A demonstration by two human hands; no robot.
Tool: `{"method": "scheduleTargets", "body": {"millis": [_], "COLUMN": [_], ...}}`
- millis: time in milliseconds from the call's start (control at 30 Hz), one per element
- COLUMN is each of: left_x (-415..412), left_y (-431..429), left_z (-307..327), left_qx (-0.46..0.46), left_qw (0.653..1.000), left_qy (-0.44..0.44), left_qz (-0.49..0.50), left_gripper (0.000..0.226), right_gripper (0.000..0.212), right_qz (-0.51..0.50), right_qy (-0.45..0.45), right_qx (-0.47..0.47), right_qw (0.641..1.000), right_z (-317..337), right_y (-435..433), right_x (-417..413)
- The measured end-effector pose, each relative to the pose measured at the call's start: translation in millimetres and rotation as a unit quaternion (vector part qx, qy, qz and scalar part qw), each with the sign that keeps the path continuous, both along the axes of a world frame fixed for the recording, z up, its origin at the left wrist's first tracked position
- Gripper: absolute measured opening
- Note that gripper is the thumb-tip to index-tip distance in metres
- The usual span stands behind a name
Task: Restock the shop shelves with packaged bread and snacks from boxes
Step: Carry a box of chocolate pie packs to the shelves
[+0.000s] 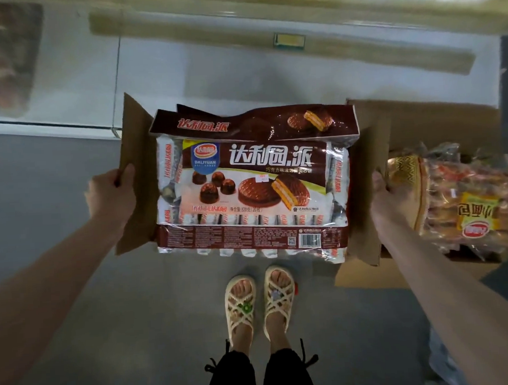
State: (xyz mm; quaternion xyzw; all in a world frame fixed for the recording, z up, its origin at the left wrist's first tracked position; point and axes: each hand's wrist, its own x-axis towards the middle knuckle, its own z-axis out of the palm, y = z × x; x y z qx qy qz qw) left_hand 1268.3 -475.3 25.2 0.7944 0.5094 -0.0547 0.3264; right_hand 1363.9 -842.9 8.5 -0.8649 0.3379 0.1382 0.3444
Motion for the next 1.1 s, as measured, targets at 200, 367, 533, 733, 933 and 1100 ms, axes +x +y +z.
{"method": "scheduleTargets", "body": {"millis": [200, 367, 533, 733, 933, 1100], "left_x": [-5.1, -3.8, -1.3, 3.9, 7.3, 5.7], "left_y": [0.2, -1.0, -3.0, -5.1, -10.8, -14.9], "left_z": [-24.7, -48.1, -71.3, -98.9, -117.8, -132.0], "left_qx": [-0.002, -0.014, -0.023, -0.036, -0.033, -0.039], "left_qw": [1.000, 1.000, 1.000, 0.999, 0.999, 0.999], "left_qy": [-0.004, -0.003, -0.009, -0.004, -0.002, -0.001], "left_qz": [-0.004, -0.002, 0.006, 0.016, 0.019, 0.016], "left_gripper": [0.036, 0.033, 0.034, 0.035, 0.036, 0.035], "right_gripper": [0.051, 0.051, 0.049, 0.045, 0.044, 0.044], "right_qz": [-0.010, -0.013, -0.011, -0.005, 0.001, 0.015], "right_qy": [0.016, 0.017, 0.013, 0.023, 0.033, 0.036], "right_qx": [-0.006, -0.009, -0.010, -0.013, -0.022, -0.025], "right_qw": [1.000, 1.000, 1.000, 1.000, 0.999, 0.999], "right_z": [-26.7, -43.8, -57.9, -78.8, -95.2, -105.6], "right_y": [-10.7, -10.8, -11.0, -11.6, -13.8, -19.6], "right_x": [-8.0, -8.2, -4.2, 0.9, 3.0, 5.2]}}
